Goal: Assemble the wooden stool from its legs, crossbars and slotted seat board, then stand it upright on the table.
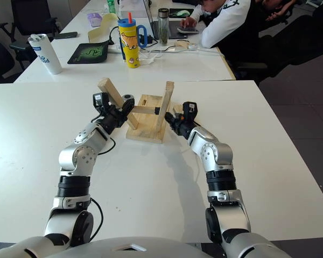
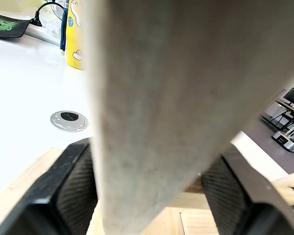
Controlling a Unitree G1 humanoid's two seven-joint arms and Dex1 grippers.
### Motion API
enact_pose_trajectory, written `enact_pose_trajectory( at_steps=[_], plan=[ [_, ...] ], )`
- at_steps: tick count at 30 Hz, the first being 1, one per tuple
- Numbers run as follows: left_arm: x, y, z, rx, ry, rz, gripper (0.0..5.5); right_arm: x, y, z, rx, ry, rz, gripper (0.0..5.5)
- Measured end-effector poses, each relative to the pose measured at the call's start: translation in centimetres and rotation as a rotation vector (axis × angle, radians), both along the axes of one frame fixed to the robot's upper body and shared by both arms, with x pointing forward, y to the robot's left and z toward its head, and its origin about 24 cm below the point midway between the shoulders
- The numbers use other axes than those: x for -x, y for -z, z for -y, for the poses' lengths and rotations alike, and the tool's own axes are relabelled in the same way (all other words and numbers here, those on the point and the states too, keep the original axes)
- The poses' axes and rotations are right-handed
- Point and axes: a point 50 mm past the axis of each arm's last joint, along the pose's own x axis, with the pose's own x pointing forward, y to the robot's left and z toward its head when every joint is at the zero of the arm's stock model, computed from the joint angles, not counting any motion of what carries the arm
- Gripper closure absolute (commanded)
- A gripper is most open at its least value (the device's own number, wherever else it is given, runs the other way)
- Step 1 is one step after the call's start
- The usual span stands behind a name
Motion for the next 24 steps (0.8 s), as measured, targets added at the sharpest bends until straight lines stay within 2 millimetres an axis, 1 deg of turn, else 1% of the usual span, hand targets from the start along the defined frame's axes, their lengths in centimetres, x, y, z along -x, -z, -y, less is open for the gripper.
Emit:
enact_pose_trajectory(
  at_steps=[2,3,4,5,7,8,9,10,11,12,13,14,15,16,17,18,20,21,22,23,24],
  plan=[
    [0.0,0.0,0.0,0.0,-0.002,0.001,2.48,-0.4,-0.7,0.7,-0.017,0.046,0.049,2.96],
    [0.0,0.0,0.0,0.0,-0.003,0.001,2.48,-0.7,-1.3,1.1,-0.015,0.071,0.081,2.96],
    [0.1,0.0,0.0,-0.004,-0.006,0.002,2.48,-1.5,-2.3,2.0,0.008,0.138,0.139,2.96],
    [0.1,0.0,0.1,-0.002,-0.007,0.001,2.48,-2.2,-3.5,3.3,0.044,0.22,0.196,2.96],
    [0.1,0.0,0.1,-0.003,-0.011,0.002,2.48,-3.5,-6.7,6.4,0.069,0.396,0.335,2.96],
    [0.1,0.0,0.1,-0.003,-0.014,0.003,2.48,-3.9,-8.7,7.6,0.038,0.46,0.414,2.96],
    [0.1,-0.1,0.1,-0.004,-0.017,0.004,2.48,-4.2,-11.4,8.3,-0.017,0.497,0.514,2.96],
    [0.1,-0.1,0.0,-0.005,-0.019,0.004,2.48,-4.2,-13.7,8.4,-0.076,0.505,0.592,2.96],
    [0.1,-0.1,0.0,-0.005,-0.02,0.005,2.48,-4.1,-17.0,8.2,-0.185,0.491,0.695,2.96],
    [0.1,-0.1,0.1,-0.005,-0.02,0.005,2.48,-3.8,-19.8,8.0,-0.295,0.464,0.775,2.96],
    [0.1,-0.1,0.1,-0.005,-0.019,0.005,2.48,-3.3,-22.0,7.7,-0.403,0.433,0.834,2.96],
    [0.1,-0.1,0.1,-0.005,-0.019,0.005,2.48,-2.2,-24.9,7.3,-0.543,0.378,0.913,2.96],
    [0.1,-0.1,0.1,-0.007,-0.02,0.004,2.48,-1.2,-26.9,6.6,-0.648,0.304,0.959,2.96],
    [0.1,-0.1,0.1,-0.009,-0.021,0.003,2.48,-0.6,-27.7,5.5,-0.699,0.228,0.965,2.96],
    [0.1,-0.1,0.2,-0.009,-0.021,0.002,2.48,-0.6,-27.2,4.4,-0.704,0.172,0.93,2.96],
    [0.1,-0.1,0.2,-0.008,-0.02,0.003,2.48,-1.1,-24.9,2.7,-0.675,0.113,0.834,2.96],
    [0.1,-0.1,0.2,-0.005,-0.019,0.005,2.48,-2.2,-19.2,0.1,-0.595,0.042,0.613,2.96],
    [0.1,-0.1,0.2,-0.004,-0.019,0.005,2.48,-2.3,-15.2,-1.7,-0.519,-0.012,0.478,2.96],
    [0.1,-0.1,0.2,-0.004,-0.02,0.005,2.48,-1.9,-11.9,-3.2,-0.445,-0.072,0.385,2.96],
    [0.1,-0.2,-0.5,-0.018,-0.055,0.004,2.48,-1.5,-10.8,-3.8,-0.377,-0.114,0.384,2.96],
    [0.0,-0.2,-1.0,-0.02,-0.08,0.002,2.48,-1.2,-10.3,-3.9,-0.298,-0.144,0.405,2.96]
  ],
)
